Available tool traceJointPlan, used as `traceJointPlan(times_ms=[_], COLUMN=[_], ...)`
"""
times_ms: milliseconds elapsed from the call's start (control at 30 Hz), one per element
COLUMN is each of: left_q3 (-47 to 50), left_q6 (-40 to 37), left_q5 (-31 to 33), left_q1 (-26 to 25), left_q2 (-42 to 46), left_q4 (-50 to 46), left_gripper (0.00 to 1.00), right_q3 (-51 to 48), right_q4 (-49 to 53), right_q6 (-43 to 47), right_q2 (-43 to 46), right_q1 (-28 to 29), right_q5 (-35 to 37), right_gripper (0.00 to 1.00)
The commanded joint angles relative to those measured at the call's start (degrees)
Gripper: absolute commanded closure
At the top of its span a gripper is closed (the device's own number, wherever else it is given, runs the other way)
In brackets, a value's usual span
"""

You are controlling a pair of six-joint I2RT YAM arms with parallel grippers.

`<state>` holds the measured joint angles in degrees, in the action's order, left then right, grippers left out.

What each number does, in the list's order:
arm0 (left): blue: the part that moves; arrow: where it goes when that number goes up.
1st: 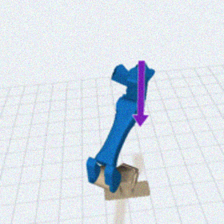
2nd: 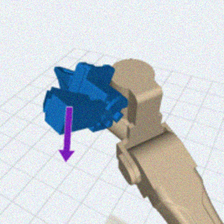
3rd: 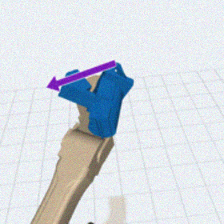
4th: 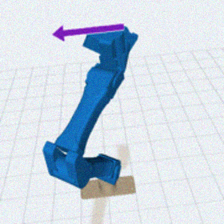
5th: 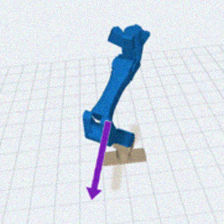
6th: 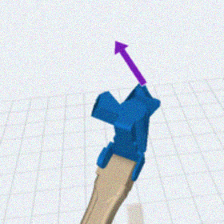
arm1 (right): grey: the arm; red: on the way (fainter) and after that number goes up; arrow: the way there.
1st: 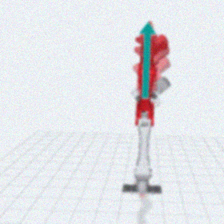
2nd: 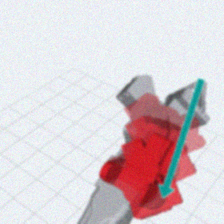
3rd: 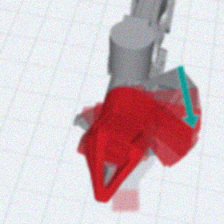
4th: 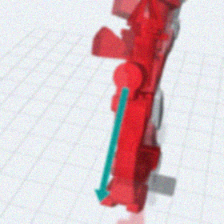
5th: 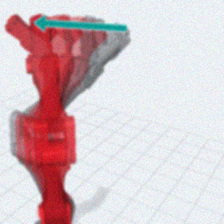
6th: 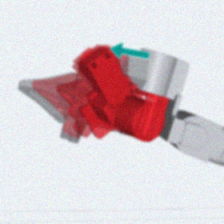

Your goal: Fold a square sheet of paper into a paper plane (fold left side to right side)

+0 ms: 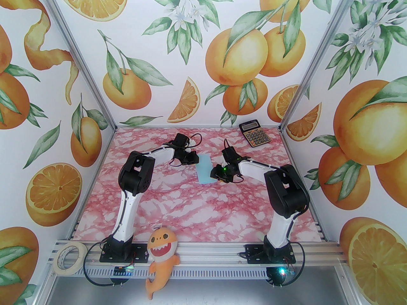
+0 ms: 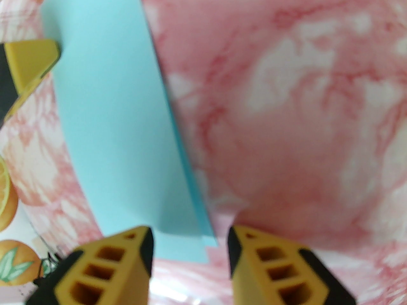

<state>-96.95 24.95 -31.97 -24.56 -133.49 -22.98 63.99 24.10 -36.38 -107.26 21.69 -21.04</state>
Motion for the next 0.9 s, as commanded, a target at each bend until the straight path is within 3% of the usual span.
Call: traceJointPlan(times_ms=[0,867], left_q3=[0.71,0.70], left_q6=[-1.04,-1.35], left_q5=[0.47,0.41], left_q1=[-0.84,-1.17], left_q2=[-1.07,-1.33], left_q4=[-1.35,-1.54], left_gripper=[0.91,0.91], right_q3=[-0.35,-3.25], right_q4=[-3.06,-14.01], right_q6=[-1.11,-7.79], right_q2=[0.93,5.79], right_q1=[0.28,-1.48], right_q5=[-3.98,-13.59], right_gripper=[0.57,0.58])
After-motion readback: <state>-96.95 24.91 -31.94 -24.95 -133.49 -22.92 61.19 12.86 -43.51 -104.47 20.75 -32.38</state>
